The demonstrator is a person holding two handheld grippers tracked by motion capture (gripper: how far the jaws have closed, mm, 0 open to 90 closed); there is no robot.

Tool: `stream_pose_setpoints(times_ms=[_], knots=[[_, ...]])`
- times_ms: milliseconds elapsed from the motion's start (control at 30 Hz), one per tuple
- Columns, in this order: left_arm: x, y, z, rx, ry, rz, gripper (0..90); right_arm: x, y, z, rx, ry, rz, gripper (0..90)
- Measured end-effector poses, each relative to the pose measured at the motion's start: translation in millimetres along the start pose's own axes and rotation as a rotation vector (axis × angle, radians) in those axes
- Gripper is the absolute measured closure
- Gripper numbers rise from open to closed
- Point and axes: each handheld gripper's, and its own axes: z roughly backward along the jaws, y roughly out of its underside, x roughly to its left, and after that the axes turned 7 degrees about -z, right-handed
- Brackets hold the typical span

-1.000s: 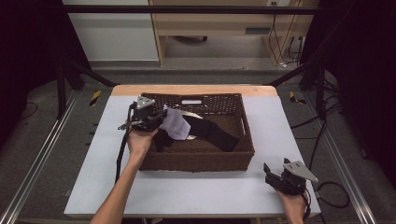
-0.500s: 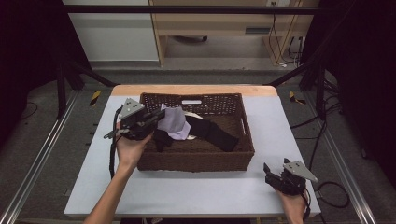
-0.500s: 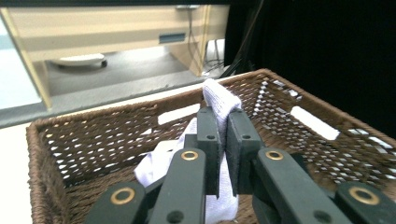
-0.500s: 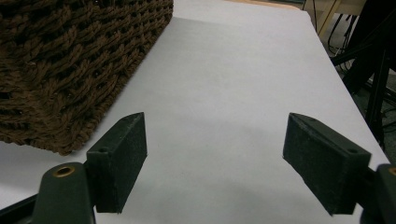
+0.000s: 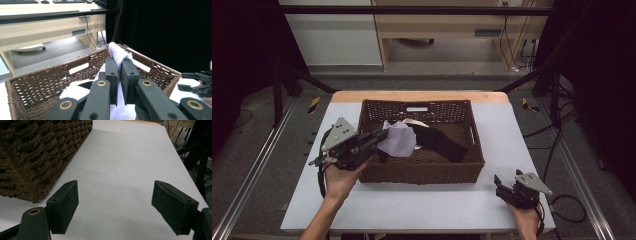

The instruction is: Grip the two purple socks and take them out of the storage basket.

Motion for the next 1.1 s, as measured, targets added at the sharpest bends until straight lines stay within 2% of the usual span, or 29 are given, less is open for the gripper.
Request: stream_pose_setpoints(times_ms=[267,300,467,600,800,833,867,900,933,967,1000,1033,1067,1100], knots=[[-8.6,4.7,27.2,-0.027,0.044,-0.006,83.7,0.1,0.0,0.0,0.001,0.002,0.000,21.7],[-10.1,5.9,33.8,-0.034,0.059,0.000,83.7,0.1,0.0,-0.1,0.000,0.003,0.000,21.8],[-13.9,9.1,44.5,-0.038,0.083,-0.001,83.6,0.0,0.0,-0.1,0.000,0.005,-0.001,21.7],[-18.7,18.3,51.3,-0.024,0.107,0.003,83.6,0.0,0.1,0.0,-0.001,0.005,-0.002,21.7],[-25.1,38.7,55.0,0.025,0.131,0.010,83.6,0.1,0.1,0.0,0.000,0.006,-0.002,21.7],[-28.0,46.4,55.2,0.046,0.140,0.011,83.6,0.1,0.1,0.0,0.000,0.007,-0.001,21.7],[-28.0,46.4,55.2,0.046,0.140,0.011,83.6,0.1,0.1,0.0,0.000,0.007,-0.001,21.7],[-30.8,54.8,55.0,0.064,0.148,0.015,83.6,0.2,0.1,0.1,0.000,0.007,-0.002,21.7],[-30.8,54.8,55.0,0.064,0.148,0.015,83.6,0.1,0.1,0.1,-0.001,0.007,-0.001,21.7],[-33.9,64.7,53.7,0.091,0.152,0.013,83.6,0.2,0.1,0.1,-0.001,0.007,0.000,21.7],[-33.9,64.7,53.7,0.091,0.152,0.013,83.5,0.2,0.1,0.1,-0.001,0.007,0.000,21.7],[-35.6,76.1,51.8,0.118,0.154,0.017,83.5,0.2,0.2,0.1,-0.001,0.007,0.000,21.6],[-35.6,76.1,51.8,0.118,0.154,0.017,83.5,0.2,0.2,0.1,-0.001,0.007,0.000,21.6],[-36.0,88.1,49.2,0.146,0.161,0.030,83.5,0.2,0.2,0.1,-0.001,0.007,0.000,21.6]])
